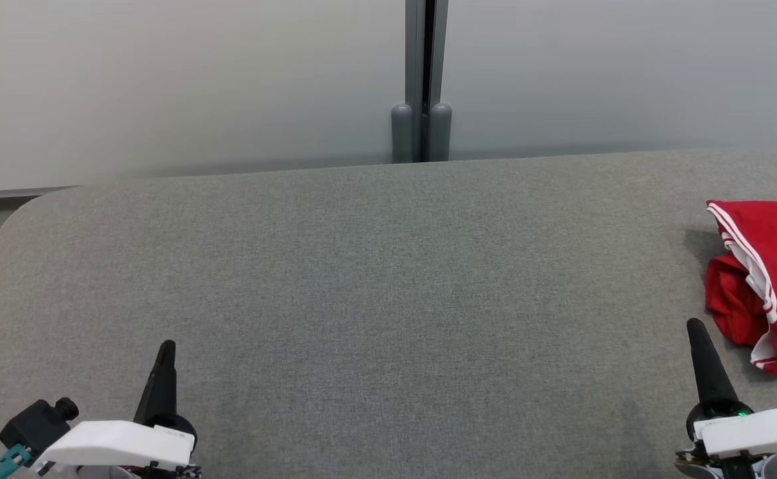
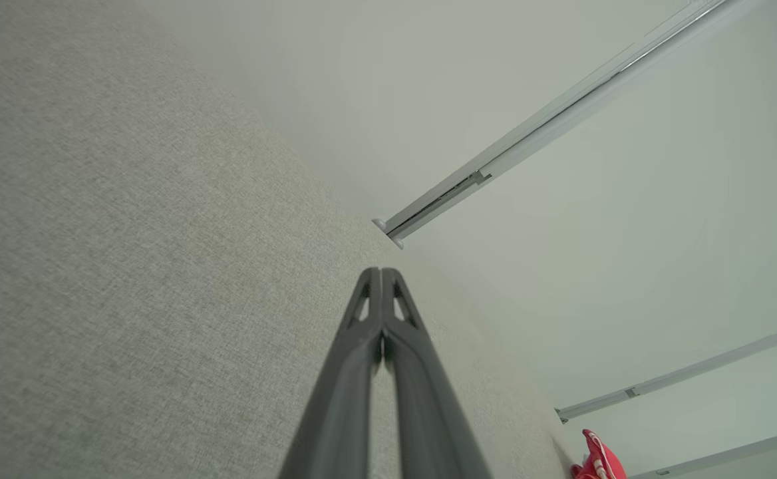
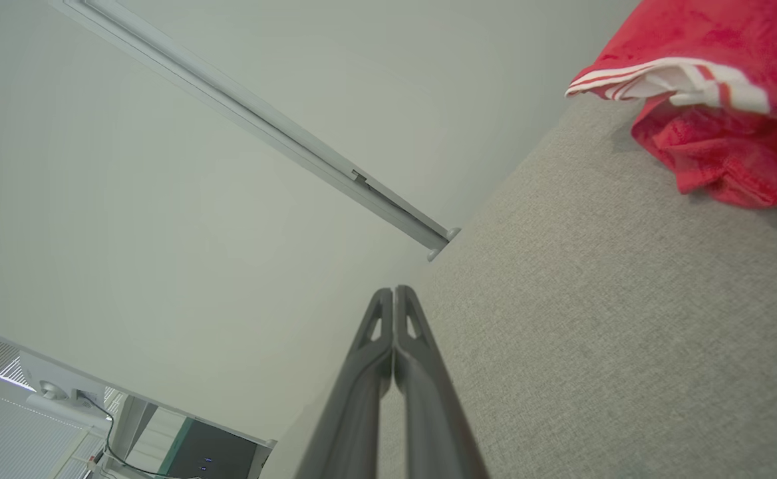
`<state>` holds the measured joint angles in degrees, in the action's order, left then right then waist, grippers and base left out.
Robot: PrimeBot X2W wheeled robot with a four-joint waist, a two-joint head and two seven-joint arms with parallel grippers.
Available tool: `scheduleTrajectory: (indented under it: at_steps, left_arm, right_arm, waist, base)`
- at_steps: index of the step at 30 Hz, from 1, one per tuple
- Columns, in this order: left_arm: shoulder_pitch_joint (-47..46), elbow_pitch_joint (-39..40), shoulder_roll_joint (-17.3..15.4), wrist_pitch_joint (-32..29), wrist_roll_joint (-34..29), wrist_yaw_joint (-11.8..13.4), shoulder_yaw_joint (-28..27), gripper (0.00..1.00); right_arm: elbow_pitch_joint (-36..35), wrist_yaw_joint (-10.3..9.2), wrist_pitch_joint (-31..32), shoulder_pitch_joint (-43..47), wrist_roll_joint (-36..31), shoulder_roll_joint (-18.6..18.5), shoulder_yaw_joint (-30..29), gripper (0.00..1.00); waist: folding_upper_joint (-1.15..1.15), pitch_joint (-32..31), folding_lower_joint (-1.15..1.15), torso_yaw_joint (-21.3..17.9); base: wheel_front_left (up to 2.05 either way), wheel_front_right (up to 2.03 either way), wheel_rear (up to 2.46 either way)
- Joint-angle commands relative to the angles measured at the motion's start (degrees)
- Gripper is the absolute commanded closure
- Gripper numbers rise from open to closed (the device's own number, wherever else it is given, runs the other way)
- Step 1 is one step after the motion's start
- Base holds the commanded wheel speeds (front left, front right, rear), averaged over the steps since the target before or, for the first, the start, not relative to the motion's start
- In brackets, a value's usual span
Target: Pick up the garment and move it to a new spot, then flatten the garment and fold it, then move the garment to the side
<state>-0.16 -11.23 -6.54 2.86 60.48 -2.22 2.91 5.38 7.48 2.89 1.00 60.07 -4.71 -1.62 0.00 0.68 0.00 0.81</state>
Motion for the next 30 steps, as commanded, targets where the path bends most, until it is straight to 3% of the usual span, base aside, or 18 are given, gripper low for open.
scheduleTrajectory:
  at_steps: [1, 30]
  left_arm:
    - [-1.53, 0.34, -0.19, -0.44, 1.71, -0.55, -0.68, 1.0]
    - [-3.94, -1.14, 1.17, -4.29, 16.81, -2.92, -4.39, 1.0]
  right_arm:
    - [0.05, 0.02, 0.19, -1.25, 1.84, -0.35, -0.39, 1.0]
    - [4.16, 0.02, 1.2, -4.17, 17.29, 0.04, -1.71, 1.0]
  waist:
    - [0.0, -0.01, 0.0, -0.02]
    - [0.0, -0.21, 0.0, -0.34]
  base:
    - [0.0, 0.0, 0.0]
    - [0.0, 0.0, 0.0]
